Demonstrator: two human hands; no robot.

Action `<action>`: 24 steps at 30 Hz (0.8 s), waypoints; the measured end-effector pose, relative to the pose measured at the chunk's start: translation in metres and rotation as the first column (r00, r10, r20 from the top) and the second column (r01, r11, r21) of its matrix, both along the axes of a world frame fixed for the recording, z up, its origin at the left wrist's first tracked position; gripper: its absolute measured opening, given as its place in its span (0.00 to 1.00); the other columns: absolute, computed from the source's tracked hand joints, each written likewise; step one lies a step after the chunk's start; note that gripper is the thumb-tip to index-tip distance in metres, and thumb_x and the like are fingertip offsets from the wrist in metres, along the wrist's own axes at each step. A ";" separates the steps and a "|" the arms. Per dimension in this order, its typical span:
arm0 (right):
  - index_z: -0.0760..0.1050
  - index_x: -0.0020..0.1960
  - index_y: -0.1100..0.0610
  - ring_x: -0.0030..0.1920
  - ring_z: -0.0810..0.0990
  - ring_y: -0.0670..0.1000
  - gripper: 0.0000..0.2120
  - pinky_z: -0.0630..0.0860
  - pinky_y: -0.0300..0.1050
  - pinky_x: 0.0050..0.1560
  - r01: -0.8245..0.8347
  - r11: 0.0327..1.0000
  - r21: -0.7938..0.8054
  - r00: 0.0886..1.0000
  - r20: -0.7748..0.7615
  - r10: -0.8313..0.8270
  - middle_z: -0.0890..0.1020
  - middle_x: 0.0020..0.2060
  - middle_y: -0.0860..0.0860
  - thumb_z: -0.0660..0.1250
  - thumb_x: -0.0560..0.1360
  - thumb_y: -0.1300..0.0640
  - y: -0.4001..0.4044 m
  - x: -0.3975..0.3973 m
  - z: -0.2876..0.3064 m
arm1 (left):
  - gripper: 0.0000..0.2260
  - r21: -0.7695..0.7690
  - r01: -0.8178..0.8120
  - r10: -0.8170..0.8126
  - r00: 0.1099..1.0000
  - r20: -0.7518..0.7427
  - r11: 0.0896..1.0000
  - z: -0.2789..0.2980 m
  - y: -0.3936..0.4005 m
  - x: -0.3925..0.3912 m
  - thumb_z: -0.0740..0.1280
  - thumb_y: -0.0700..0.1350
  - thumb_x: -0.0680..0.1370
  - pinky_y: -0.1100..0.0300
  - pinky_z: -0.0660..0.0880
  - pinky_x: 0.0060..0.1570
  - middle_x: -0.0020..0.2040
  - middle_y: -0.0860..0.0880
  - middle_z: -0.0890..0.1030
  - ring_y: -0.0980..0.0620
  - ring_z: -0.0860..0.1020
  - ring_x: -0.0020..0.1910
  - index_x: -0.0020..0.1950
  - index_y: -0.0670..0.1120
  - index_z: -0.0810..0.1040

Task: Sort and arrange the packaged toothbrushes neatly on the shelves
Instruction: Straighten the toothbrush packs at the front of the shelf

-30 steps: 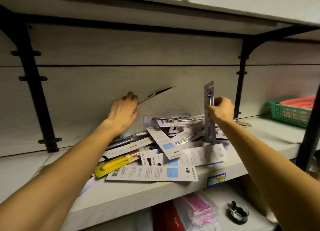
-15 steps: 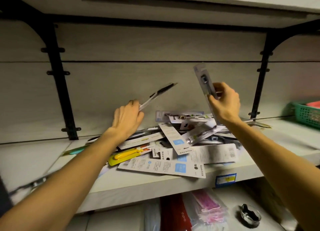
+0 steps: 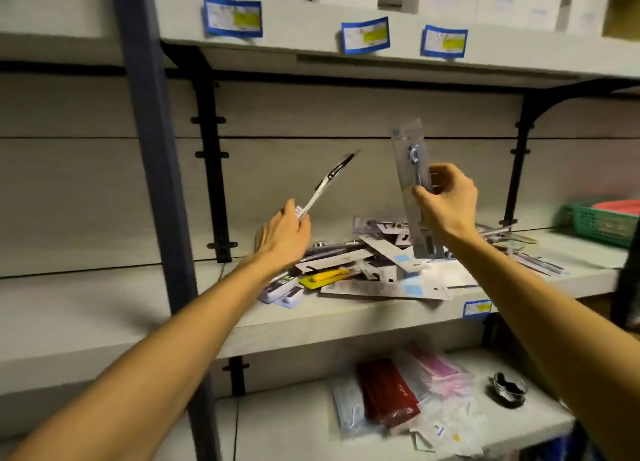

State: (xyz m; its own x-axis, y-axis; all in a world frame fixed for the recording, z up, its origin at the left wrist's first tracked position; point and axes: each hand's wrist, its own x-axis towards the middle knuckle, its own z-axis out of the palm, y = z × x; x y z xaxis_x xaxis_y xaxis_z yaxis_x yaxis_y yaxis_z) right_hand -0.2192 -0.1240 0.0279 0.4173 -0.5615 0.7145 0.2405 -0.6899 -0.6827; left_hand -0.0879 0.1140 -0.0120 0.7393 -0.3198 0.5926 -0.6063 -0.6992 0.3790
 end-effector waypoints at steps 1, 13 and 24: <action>0.77 0.49 0.45 0.46 0.83 0.49 0.12 0.82 0.56 0.53 -0.002 1.000 0.022 1.000 0.007 0.002 0.83 0.43 0.43 0.71 0.67 0.55 0.015 -0.007 -0.003 | 0.17 -0.013 0.031 -0.031 0.999 0.010 0.999 -0.002 0.012 -0.011 0.53 0.56 0.84 0.52 0.71 0.45 0.59 0.42 0.80 0.39 0.77 0.47 0.67 0.47 0.65; 0.78 0.49 0.52 0.42 0.81 0.46 0.14 0.77 0.31 0.34 -0.252 0.918 0.307 0.957 0.223 0.188 0.82 0.42 0.47 0.69 0.68 0.67 0.197 -0.059 -0.007 | 0.19 -0.174 0.408 -0.348 0.890 0.293 0.896 -0.009 0.176 -0.103 0.49 0.63 0.82 0.59 0.74 0.31 0.38 0.55 0.72 0.57 0.74 0.32 0.64 0.52 0.67; 0.77 0.54 0.51 0.48 0.84 0.47 0.13 0.82 0.39 0.48 -0.537 0.834 0.128 0.842 0.140 0.520 0.83 0.48 0.47 0.73 0.71 0.61 0.398 0.024 -0.030 | 0.23 -0.332 0.042 0.064 0.951 0.301 0.942 -0.025 0.372 -0.037 0.56 0.68 0.78 0.60 0.70 0.33 0.48 0.51 0.79 0.53 0.77 0.37 0.64 0.54 0.68</action>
